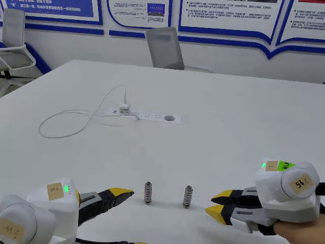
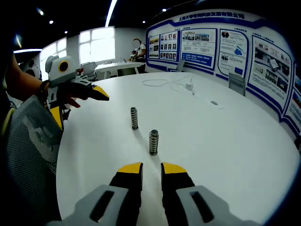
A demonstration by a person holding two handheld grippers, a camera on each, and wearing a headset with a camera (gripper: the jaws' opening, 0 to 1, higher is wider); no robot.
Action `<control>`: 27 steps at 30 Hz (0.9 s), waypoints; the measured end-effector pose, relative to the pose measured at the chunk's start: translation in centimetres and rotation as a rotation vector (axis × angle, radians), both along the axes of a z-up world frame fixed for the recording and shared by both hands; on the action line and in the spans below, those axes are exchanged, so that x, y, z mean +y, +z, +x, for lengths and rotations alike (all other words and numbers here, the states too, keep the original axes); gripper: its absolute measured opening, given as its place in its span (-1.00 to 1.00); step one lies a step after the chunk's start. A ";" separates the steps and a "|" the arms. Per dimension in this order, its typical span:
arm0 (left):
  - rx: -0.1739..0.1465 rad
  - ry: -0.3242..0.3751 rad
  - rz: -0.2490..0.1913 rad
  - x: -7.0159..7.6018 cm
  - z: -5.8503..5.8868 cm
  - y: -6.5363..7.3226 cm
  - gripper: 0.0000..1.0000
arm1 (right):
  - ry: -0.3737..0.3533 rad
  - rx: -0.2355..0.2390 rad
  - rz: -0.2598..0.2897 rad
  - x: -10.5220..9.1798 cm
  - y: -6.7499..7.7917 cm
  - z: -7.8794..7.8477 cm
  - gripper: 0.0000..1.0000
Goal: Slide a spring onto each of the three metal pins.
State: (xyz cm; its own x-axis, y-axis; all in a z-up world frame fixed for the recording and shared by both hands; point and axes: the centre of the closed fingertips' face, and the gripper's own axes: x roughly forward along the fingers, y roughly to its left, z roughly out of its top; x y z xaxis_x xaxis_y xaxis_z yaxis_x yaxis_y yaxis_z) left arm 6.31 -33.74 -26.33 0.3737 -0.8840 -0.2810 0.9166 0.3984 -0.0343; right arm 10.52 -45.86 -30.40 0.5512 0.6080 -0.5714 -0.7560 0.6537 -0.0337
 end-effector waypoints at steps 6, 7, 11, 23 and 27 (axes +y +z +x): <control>-0.002 -0.005 -0.003 -0.2 0.0 0.1 0.45 | -0.019 -0.004 0.006 -0.8 0.2 -0.6 -0.66; -0.003 -0.006 -0.002 -0.2 0.0 0.1 0.44 | -0.024 -0.004 0.007 -1.0 0.3 -0.7 -0.66; -0.005 -0.008 -0.004 -0.2 0.0 0.2 0.45 | -0.032 -0.007 0.007 -1.4 0.5 -1.2 -0.65; -0.009 -0.015 -0.002 -0.4 -0.2 0.4 0.44 | -0.069 -0.005 0.004 -3.7 0.5 -2.5 -0.64; -0.008 -0.019 0.001 -0.5 -0.2 0.3 0.44 | -0.091 -0.004 0.001 -4.7 0.4 -2.6 -0.64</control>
